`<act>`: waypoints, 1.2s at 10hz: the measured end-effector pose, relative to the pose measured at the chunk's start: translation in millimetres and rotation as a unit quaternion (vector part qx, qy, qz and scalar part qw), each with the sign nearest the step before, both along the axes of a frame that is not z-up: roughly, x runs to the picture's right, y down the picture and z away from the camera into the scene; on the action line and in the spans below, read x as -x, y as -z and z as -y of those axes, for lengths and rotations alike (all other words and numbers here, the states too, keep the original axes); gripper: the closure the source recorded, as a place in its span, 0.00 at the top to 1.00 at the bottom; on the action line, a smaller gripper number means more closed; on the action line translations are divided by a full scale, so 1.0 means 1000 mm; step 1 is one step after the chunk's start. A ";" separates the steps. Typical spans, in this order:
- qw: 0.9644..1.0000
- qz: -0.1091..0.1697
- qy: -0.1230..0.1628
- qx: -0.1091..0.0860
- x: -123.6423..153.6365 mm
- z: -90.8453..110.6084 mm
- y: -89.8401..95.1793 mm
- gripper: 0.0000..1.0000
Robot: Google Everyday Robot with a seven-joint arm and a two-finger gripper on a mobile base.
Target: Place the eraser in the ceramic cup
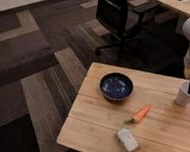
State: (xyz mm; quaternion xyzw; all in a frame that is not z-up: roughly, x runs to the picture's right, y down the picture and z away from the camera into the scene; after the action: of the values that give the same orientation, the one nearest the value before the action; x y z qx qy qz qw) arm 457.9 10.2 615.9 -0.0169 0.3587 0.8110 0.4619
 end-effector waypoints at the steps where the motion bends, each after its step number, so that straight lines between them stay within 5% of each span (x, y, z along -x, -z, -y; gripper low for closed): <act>1: 1.000 0.009 -0.009 -0.002 -0.011 0.002 -0.009 0.00; 6: 0.996 0.055 -0.063 0.003 -0.028 -0.021 -0.031 0.00; 8: 0.996 0.056 -0.064 0.003 -0.027 -0.021 -0.032 0.26; 11: 0.996 0.056 -0.063 0.003 -0.026 -0.020 -0.032 0.76; 12: 0.996 0.056 -0.063 0.003 -0.026 -0.020 -0.032 0.80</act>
State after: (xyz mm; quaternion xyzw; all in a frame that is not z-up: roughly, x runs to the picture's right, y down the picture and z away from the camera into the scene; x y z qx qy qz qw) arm 484.2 30.6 648.2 -0.0866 0.3326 0.8352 0.4294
